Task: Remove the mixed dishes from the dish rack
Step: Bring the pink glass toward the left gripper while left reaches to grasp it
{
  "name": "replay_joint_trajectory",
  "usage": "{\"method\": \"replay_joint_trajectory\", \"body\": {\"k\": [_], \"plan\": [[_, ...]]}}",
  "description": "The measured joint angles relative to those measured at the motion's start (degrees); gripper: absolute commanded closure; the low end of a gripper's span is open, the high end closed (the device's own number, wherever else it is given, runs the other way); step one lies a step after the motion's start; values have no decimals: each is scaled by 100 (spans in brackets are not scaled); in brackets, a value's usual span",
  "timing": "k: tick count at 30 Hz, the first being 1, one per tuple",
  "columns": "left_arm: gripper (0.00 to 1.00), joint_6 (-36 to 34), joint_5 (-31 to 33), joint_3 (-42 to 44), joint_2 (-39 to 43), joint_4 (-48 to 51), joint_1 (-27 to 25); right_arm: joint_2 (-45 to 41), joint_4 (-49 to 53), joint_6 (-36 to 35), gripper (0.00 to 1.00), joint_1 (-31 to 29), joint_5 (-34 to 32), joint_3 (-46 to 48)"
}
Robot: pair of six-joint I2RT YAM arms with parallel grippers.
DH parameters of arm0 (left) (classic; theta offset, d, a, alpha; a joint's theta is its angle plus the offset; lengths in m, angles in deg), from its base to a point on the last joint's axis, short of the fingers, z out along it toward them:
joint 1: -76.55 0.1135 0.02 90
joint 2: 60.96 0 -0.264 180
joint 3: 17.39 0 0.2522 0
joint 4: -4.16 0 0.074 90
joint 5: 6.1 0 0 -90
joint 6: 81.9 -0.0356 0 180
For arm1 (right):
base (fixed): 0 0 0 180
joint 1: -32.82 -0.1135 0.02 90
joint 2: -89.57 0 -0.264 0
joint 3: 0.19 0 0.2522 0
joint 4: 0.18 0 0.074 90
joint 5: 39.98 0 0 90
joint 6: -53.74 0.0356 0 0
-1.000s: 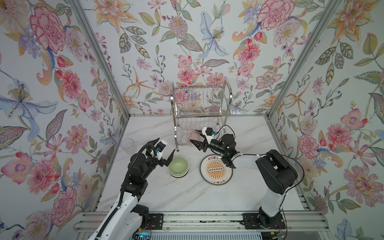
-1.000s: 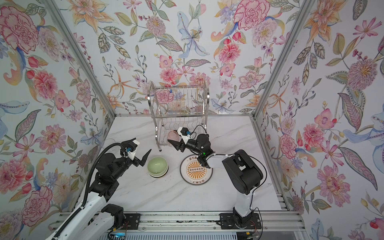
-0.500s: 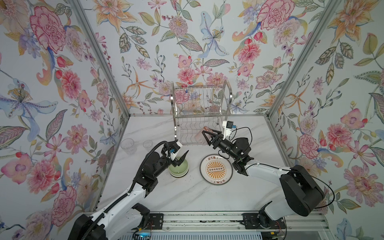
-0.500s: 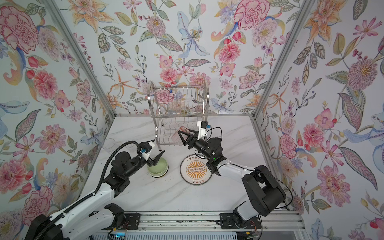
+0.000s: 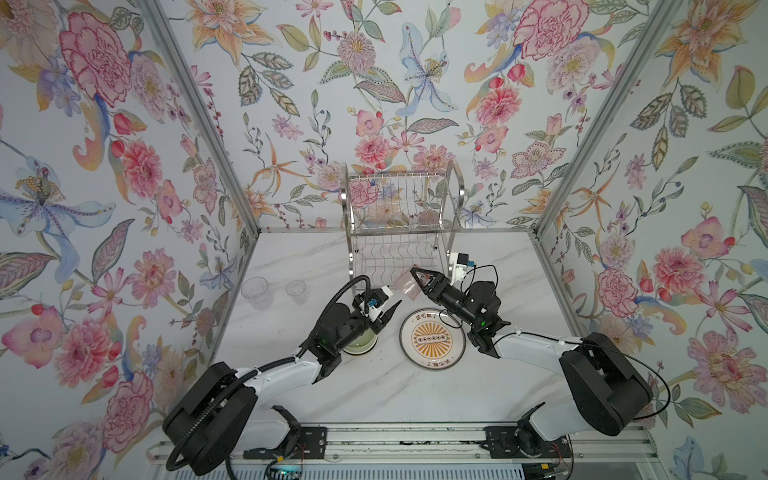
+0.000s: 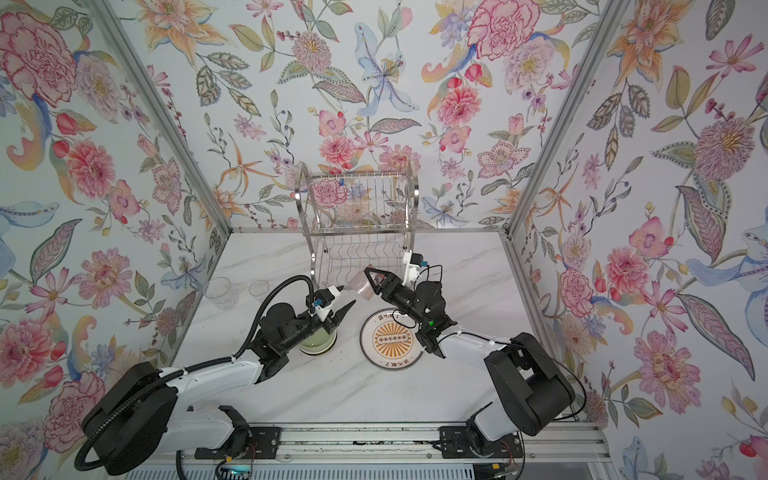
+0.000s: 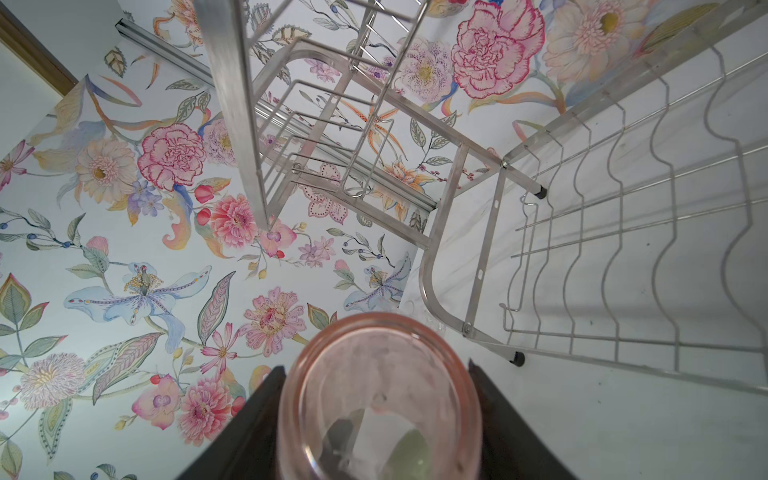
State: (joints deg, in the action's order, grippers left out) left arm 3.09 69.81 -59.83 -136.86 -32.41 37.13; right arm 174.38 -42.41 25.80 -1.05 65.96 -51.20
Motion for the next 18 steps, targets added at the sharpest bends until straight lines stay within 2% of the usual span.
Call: {"method": "replay_joint_trajectory", "body": {"k": [8,18], "plan": [[51,17,87,-225,-446,-560,-20,-345,15,214,100,22,7,166],[65,59,26,-640,-885,-839,-114,-350,39,428,100,57,103,251]]}}
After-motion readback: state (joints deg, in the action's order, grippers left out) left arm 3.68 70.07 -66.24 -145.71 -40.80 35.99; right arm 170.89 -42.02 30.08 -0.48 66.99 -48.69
